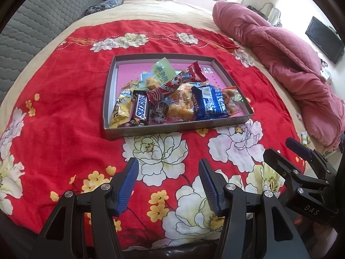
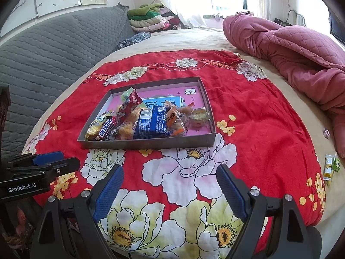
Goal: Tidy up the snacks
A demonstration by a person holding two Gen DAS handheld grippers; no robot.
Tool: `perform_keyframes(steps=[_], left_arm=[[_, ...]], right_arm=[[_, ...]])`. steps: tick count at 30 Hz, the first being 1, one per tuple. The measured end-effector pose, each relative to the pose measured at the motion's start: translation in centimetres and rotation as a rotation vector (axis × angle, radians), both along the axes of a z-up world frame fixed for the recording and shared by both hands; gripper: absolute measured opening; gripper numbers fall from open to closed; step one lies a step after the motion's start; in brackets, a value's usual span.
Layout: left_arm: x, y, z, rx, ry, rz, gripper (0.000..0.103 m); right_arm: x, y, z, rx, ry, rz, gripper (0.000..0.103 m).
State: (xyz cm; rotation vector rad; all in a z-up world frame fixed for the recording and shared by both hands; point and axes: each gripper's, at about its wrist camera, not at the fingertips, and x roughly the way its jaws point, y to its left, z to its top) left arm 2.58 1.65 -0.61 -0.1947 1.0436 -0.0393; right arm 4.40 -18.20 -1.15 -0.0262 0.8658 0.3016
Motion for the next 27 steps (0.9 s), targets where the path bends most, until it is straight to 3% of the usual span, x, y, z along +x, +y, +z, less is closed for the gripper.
perform_keyframes(steps=[27], left_arm=[[-0.01, -0.03, 0.28, 0.042, -0.017, 0.019, 0.059]], right_arm=[[0.03, -0.11, -0.13, -0.002, -0.001, -0.002, 0.087]])
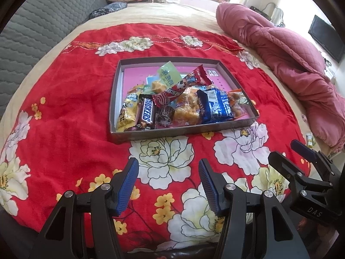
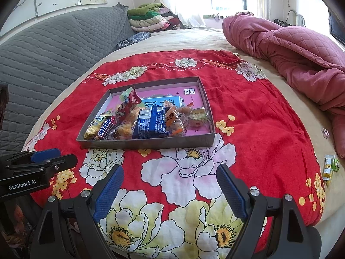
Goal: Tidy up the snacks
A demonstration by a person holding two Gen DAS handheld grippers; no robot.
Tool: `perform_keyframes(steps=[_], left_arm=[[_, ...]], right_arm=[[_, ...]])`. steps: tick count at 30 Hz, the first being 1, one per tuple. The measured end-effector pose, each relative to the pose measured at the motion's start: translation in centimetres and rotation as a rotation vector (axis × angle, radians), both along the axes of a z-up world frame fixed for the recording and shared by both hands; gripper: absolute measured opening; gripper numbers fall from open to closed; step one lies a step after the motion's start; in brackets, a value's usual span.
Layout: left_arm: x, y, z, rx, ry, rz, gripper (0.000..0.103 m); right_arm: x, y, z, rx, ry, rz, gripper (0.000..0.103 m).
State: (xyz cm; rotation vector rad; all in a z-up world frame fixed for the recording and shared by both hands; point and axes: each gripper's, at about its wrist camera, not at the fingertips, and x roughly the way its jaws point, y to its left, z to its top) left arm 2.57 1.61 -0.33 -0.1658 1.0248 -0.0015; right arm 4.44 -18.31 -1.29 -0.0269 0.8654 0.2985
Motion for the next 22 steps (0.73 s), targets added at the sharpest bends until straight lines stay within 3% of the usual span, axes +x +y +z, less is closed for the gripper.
perform_keyframes(steps=[14, 22], left_arm=[[0.2, -0.1, -0.4, 0.006, 0.017, 0.000, 0.059], [0.7, 1.2, -0.7, -0.016, -0.004, 0.057, 0.060]], right_arm=[[0.1, -0.2, 0.0, 0.002, 0.002, -0.004, 0.087], [0.2, -0.2, -0.1, 0.011, -0.002, -0.002, 0.087]])
